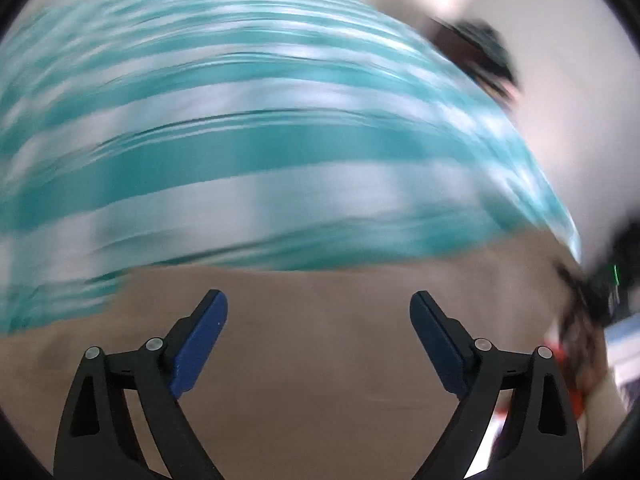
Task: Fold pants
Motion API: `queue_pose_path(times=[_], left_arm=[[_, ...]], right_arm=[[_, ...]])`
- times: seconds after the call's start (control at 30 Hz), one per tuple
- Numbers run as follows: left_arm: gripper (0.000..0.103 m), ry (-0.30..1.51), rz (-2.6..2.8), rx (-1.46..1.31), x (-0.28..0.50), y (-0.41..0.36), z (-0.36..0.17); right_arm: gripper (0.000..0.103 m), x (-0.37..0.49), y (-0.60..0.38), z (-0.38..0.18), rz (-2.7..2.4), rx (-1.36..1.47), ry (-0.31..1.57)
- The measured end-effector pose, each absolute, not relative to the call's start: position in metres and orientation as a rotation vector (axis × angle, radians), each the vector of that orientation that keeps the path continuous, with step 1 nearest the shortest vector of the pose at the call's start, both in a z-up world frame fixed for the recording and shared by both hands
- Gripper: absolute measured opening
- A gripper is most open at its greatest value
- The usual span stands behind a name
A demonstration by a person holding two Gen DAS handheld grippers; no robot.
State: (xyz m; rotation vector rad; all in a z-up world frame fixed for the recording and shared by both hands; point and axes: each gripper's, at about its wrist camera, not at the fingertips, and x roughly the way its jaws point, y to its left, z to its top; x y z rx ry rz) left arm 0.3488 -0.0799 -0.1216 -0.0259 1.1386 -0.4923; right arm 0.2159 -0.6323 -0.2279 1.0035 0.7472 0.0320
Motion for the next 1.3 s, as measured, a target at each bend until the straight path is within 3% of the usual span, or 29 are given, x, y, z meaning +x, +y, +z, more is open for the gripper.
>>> queue_pose_path(times=[0.17, 0.23, 0.63, 0.8, 1.07, 1.2, 1.3], left_arm=[[0.093, 1.236, -0.572, 0.173, 0.319, -0.185, -0.155], [0.088, 1.296, -0.569, 0.237, 0.297, -0.205, -0.179], [0.091, 1.172, -0.479, 0.399, 0.218, -0.230, -0.195], [0.090, 1.235, -0.559, 0.064, 0.220, -0.168, -0.155], [0.090, 1.075, -0.331, -0.283, 0.215, 0.015, -0.101], [0.090, 1.021, -0.209, -0.352, 0.197, 0.082, -0.102], [0.090, 1.024, -0.141, -0.394, 0.182, 0.115, -0.120]], right_arm=[[0.007, 0.203, -0.631, -0.213, 0.091, 0.993, 0.664], [0.007, 0.206, -0.630, -0.213, 0.098, 1.006, 0.647], [0.007, 0.204, -0.632, -0.213, 0.107, 1.035, 0.636], [0.008, 0.206, -0.612, -0.178, 0.106, 0.940, 0.657], [0.008, 0.216, -0.473, -0.038, 0.410, 0.668, 0.621], [0.008, 0.220, -0.370, -0.025, 0.543, 0.551, 0.663], [0.008, 0.224, -0.278, -0.048, 0.623, 0.484, 0.744]])
